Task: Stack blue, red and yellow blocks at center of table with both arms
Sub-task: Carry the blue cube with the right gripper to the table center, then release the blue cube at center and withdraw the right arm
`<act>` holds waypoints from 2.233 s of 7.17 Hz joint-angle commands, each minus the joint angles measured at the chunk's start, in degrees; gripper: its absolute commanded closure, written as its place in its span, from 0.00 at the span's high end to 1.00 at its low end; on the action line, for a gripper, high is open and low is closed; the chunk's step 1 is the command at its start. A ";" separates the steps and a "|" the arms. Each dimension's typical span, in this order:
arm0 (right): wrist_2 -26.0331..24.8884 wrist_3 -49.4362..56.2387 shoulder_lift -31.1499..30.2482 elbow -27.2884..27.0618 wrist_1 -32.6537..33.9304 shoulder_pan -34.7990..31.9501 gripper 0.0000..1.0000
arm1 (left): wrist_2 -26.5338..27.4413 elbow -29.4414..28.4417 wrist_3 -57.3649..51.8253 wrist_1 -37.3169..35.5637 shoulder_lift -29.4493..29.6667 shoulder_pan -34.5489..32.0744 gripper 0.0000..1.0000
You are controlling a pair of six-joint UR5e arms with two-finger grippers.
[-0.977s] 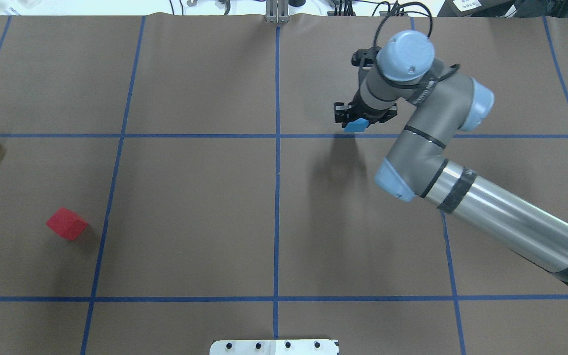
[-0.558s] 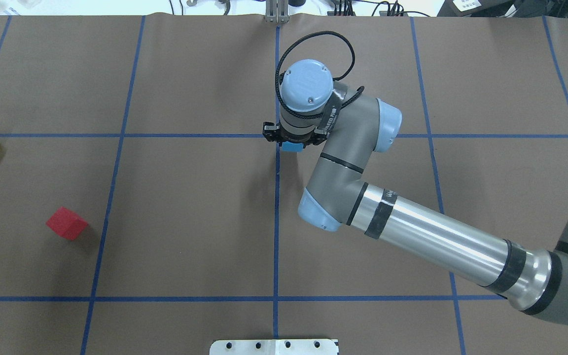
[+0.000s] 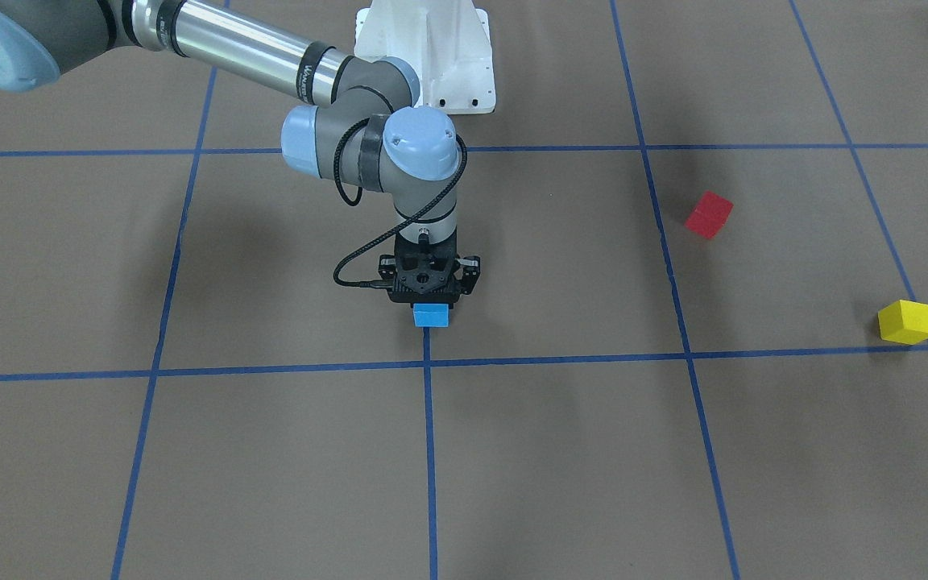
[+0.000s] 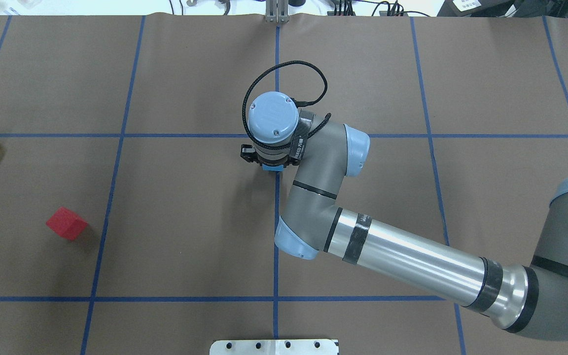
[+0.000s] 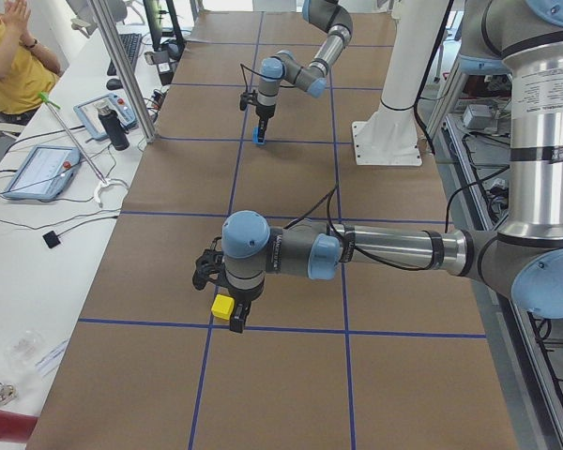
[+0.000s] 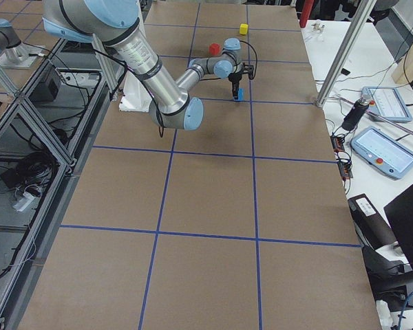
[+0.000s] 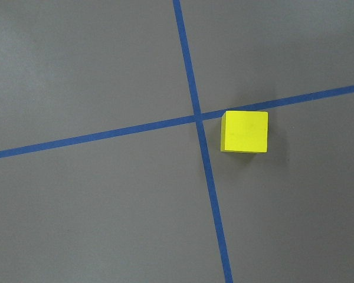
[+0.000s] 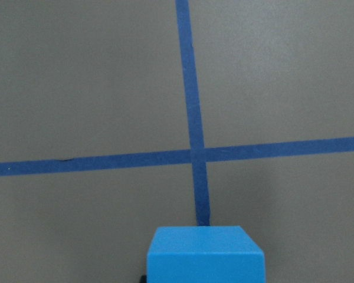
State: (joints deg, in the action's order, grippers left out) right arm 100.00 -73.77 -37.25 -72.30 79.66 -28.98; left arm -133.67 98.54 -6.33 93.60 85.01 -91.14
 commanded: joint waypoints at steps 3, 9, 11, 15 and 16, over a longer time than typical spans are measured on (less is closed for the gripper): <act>-0.78 1.96 -0.72 -0.29 0.06 0.33 1.00 | -0.01 0.07 0.00 0.00 -0.02 0.00 1.00; 16.23 17.73 -4.91 -11.33 9.88 -18.96 1.00 | 0.52 2.53 0.35 5.69 1.12 -0.09 1.00; 21.35 31.16 -10.88 -16.27 13.58 -28.10 1.00 | 0.17 2.36 0.53 14.48 5.85 0.00 1.00; 30.93 64.02 -31.08 -23.05 13.51 -46.55 1.00 | -2.64 4.56 22.39 35.32 2.29 10.59 1.00; 32.34 72.72 -35.56 -22.89 13.51 -51.21 1.00 | -3.78 4.73 25.81 36.20 2.26 16.90 1.00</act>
State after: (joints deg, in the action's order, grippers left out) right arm 130.18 -11.67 -67.18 -94.88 93.12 -74.41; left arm -136.40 103.05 15.13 125.41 88.23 -80.87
